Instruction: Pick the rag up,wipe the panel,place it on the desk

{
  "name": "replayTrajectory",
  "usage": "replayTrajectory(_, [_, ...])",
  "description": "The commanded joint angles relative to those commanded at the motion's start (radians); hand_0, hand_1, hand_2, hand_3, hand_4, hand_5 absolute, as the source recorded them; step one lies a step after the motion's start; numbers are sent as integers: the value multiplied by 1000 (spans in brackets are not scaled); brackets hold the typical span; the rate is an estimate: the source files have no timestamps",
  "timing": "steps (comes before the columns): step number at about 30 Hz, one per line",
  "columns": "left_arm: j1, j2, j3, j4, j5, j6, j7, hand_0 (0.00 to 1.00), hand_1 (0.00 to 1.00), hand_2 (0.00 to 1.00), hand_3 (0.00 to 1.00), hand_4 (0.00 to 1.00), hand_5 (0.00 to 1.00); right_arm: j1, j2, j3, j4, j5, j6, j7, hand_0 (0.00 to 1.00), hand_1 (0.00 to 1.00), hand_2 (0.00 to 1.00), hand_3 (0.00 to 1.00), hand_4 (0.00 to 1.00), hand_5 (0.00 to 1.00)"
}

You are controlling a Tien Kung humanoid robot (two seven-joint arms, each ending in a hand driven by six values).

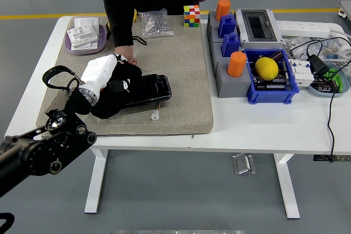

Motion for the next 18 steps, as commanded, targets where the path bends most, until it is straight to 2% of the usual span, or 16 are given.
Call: replayTrajectory(18, [-75,-40,124,-22,-19,-12,12,229,286,493,294,112,2,9,-20,-26,0,10,12,-8,723,634,679,587,972,561])
